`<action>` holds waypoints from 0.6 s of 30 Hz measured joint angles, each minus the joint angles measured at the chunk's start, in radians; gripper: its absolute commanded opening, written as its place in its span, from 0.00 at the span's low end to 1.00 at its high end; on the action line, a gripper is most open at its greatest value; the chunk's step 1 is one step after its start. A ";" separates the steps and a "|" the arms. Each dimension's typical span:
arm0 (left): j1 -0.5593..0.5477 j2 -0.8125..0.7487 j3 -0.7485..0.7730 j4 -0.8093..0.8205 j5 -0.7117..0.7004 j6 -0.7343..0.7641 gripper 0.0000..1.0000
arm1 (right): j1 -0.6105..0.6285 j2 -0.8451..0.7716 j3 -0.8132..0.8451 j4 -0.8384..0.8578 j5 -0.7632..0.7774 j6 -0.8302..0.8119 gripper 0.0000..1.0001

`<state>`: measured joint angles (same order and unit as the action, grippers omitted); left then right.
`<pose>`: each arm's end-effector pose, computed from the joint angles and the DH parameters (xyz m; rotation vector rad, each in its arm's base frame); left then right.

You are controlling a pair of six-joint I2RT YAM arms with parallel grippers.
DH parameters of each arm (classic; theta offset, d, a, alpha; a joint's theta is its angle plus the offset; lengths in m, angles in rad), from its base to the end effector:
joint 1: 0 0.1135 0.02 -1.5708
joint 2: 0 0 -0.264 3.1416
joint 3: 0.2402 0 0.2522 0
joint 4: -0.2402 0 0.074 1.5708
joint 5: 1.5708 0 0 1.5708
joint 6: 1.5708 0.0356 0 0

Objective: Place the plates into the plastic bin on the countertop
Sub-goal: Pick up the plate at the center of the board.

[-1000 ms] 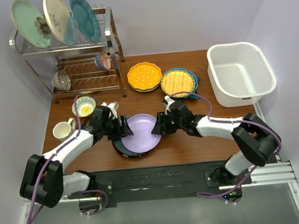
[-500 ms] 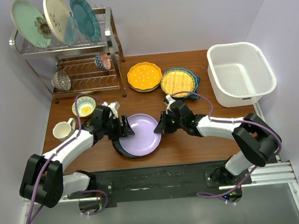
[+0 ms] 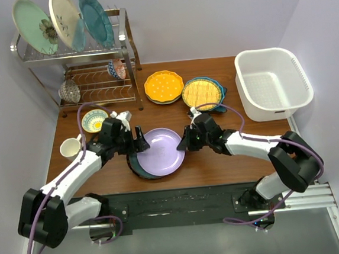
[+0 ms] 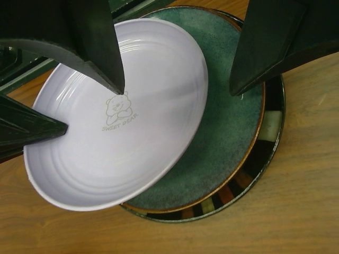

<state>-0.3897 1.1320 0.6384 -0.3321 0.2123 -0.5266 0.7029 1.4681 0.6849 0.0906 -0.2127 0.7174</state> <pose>0.2060 -0.0927 0.2093 -0.0666 2.4833 -0.6662 0.2184 0.1949 0.1763 -0.1047 2.4413 0.9449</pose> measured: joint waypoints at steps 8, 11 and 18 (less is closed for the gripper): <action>0.000 -0.051 0.030 -0.036 -0.054 0.023 0.86 | 0.000 -0.037 0.001 -0.042 0.019 -0.013 0.00; 0.000 -0.059 0.041 -0.056 -0.076 0.031 0.86 | 0.000 -0.052 0.001 -0.061 0.025 -0.019 0.00; 0.000 -0.085 0.053 -0.079 -0.112 0.040 0.87 | 0.000 -0.088 0.001 -0.095 0.047 -0.034 0.00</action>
<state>-0.3897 1.0466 0.6914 -0.4107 0.1001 -0.4862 0.7029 1.3804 0.6857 -0.0044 -0.1661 0.6838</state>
